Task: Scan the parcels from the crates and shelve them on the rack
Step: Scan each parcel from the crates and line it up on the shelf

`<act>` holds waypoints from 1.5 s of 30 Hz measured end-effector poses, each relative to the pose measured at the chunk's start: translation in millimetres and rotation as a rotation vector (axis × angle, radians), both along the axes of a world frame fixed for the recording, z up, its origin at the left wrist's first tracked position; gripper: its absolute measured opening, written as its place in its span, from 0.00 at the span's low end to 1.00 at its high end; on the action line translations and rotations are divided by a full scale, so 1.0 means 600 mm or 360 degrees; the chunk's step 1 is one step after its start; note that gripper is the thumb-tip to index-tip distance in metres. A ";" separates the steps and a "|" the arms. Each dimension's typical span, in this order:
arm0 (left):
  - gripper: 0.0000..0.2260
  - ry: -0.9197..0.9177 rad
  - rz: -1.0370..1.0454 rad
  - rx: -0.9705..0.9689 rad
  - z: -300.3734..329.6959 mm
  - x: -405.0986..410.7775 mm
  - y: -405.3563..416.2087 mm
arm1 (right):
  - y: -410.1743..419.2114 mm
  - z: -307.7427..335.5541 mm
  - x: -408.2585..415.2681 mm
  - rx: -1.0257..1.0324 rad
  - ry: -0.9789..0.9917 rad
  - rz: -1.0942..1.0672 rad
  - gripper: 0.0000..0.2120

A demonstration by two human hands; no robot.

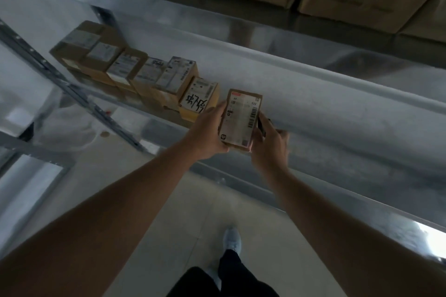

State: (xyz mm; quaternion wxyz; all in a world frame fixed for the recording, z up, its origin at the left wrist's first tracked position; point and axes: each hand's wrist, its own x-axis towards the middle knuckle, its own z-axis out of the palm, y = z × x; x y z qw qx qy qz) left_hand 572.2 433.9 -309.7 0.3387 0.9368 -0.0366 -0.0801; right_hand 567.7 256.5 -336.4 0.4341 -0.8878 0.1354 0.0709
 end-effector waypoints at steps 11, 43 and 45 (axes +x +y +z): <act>0.50 0.0070 -0.0111 0.0266 -0.028 0.102 0.024 | 0.029 -0.046 0.087 -0.0197 0.0150 0.0001 0.21; 0.30 0.0047 -0.0565 0.1240 -0.028 0.173 0.034 | 0.089 -0.002 0.127 -0.0712 0.0481 0.0191 0.26; 0.30 0.0014 -0.0587 0.1241 -0.027 0.171 0.035 | 0.089 -0.004 0.126 -0.0716 0.0482 0.0193 0.27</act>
